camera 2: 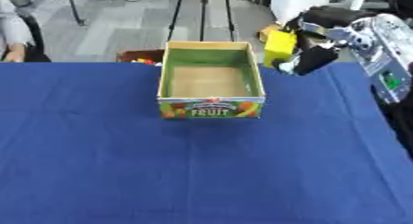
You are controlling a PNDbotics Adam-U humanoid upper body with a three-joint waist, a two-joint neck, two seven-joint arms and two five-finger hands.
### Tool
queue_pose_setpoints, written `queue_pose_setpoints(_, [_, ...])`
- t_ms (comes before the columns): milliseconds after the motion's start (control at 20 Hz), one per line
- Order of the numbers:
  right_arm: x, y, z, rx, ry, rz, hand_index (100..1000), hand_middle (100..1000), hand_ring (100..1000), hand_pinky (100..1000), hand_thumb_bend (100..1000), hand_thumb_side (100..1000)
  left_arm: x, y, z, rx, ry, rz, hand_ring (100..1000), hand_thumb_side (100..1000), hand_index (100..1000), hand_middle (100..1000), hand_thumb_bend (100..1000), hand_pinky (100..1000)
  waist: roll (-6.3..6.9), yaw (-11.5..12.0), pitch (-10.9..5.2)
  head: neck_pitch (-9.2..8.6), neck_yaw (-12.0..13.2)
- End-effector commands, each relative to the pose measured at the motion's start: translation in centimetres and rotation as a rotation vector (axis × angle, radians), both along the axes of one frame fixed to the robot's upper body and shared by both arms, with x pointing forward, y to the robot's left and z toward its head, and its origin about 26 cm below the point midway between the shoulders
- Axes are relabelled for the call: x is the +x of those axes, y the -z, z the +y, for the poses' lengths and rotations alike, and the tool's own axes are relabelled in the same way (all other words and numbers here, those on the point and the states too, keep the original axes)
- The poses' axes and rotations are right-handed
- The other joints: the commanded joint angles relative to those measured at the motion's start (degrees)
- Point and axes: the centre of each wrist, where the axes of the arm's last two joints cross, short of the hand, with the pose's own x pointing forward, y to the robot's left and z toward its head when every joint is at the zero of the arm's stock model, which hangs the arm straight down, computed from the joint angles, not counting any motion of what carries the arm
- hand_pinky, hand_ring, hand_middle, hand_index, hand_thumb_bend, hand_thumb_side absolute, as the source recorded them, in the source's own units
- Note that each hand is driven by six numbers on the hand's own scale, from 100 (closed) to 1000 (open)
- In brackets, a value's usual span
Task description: Pick up objects on the table and place them in the box.
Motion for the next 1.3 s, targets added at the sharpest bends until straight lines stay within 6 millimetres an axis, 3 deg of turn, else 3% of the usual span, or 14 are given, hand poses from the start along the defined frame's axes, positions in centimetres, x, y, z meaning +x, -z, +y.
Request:
queue_pose_setpoints(50, [0.0,-1.9,1.1,-0.001,-0.007,-0.061,478,373,709,788,100,524,-0.3,-0.8,0.0,0.018,0.006,-0.020,689,1000,990,847,228,615,-0.05,0.19,-1.48,-0.99,-0.29])
queue_pose_setpoints(550, [2.6,-2.1,6.4,0.045,-0.022,-0.061,478,366,701,791,100,533,-0.2,-0.7,-0.3,0.017,0.020,-0.015,684,1000,990,847,227,614,-0.41,1.45,-1.26,-1.55,-1.31])
queue_pose_setpoints(1000, [5.1,0.8,10.4,0.142,0.030,-0.034,476,356,684,793,100,523,-0.1,-0.8,-0.6,0.014,0.037,-0.016,681,1000,990,848,224,614,-0.41,2.91,-0.34,-2.34,-2.54])
queue_pose_setpoints(1300, [6.1,3.1,11.5,0.190,0.091,-0.003,476,352,677,795,100,509,0.0,-0.8,-0.8,0.012,0.044,-0.017,680,1000,990,849,222,614,-0.39,3.78,0.31,-2.92,-3.14])
